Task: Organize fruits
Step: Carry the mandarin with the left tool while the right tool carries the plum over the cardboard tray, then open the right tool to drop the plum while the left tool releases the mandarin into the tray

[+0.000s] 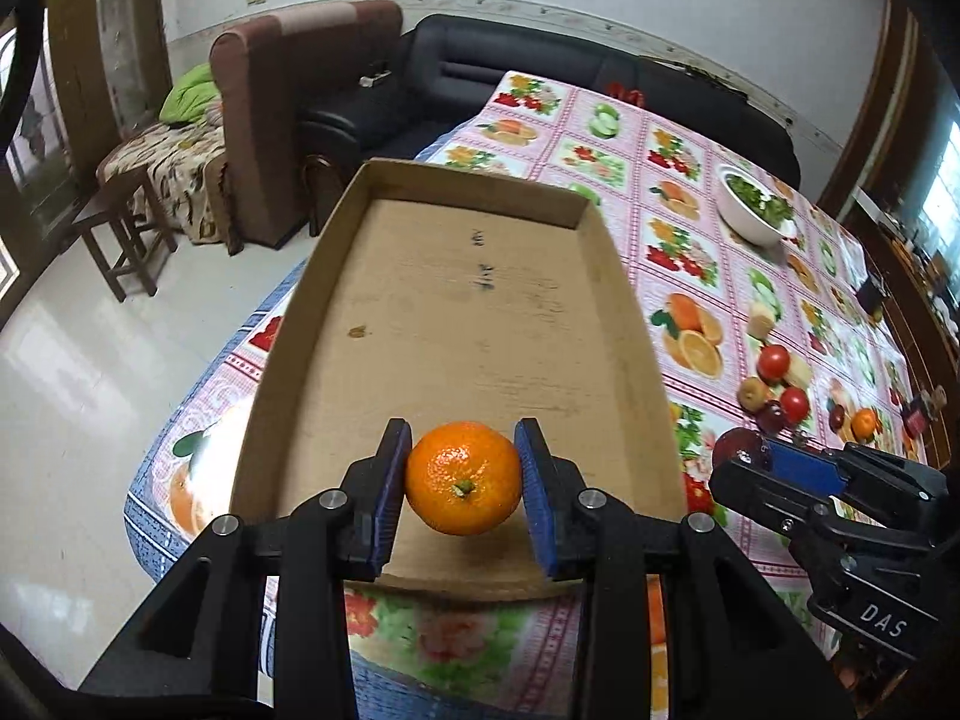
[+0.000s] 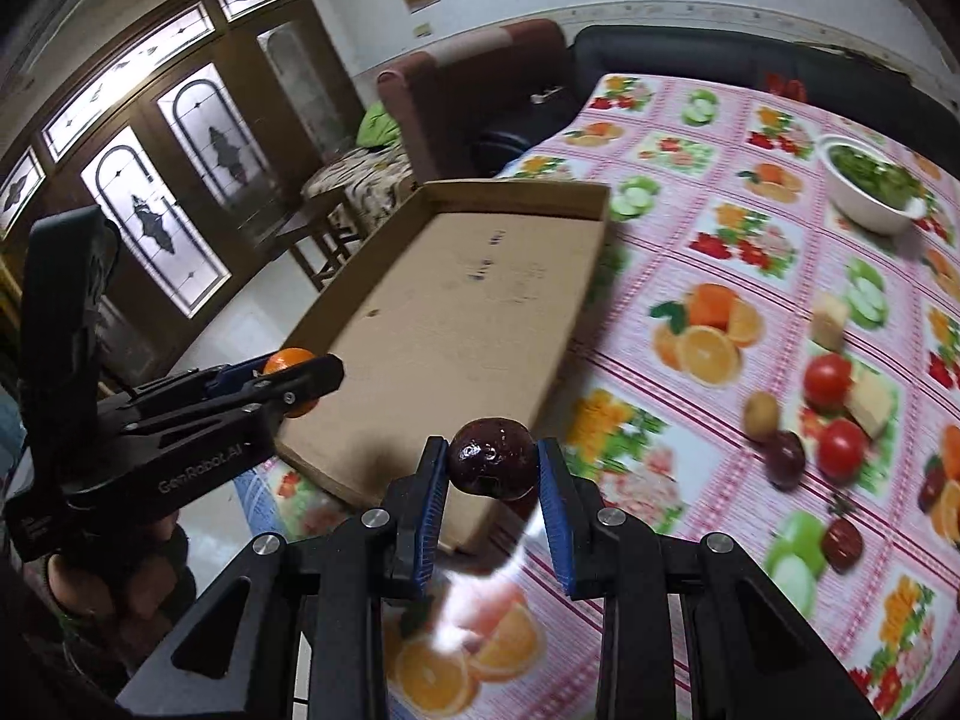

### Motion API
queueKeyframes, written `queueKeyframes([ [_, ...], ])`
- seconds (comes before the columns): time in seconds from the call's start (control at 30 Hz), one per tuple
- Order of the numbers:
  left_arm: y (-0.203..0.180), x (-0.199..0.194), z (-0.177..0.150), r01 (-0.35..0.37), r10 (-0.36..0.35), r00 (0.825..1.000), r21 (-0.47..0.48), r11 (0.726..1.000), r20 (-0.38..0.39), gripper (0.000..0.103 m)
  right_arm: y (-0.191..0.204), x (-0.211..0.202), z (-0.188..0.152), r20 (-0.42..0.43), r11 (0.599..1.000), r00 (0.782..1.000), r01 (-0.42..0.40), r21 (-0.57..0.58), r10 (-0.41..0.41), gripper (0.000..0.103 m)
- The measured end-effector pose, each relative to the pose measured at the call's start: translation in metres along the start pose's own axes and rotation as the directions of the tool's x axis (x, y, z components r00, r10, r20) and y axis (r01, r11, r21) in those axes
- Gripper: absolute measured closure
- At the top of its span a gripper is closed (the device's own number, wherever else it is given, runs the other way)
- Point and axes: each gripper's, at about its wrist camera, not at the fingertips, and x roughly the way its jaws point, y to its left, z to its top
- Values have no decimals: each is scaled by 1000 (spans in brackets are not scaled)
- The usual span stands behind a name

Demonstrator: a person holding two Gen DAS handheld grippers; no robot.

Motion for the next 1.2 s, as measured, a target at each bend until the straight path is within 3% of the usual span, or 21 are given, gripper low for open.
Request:
queueKeyframes([
  [0.27, 19, 11, 3, -24, 24, 999, -14, 1000, -21, 70, 12, 35, 14, -63, 998, 996, -58, -9, 57, 73],
  [0.63, 25, 38, 1, -42, 42, 996, 1, 999, -73, 70, 21, 87, 15, -156, 999, 987, 24, -42, -30, 73],
  [0.8, 28, 54, 2, -52, 53, 994, 9, 999, -97, 69, 11, 90, 22, -141, 994, 984, 99, -50, -105, 72],
  [1.2, 32, 36, 1, -36, 34, 995, -26, 999, -97, 67, 15, 82, 21, -141, 998, 990, 23, -56, -31, 66],
])
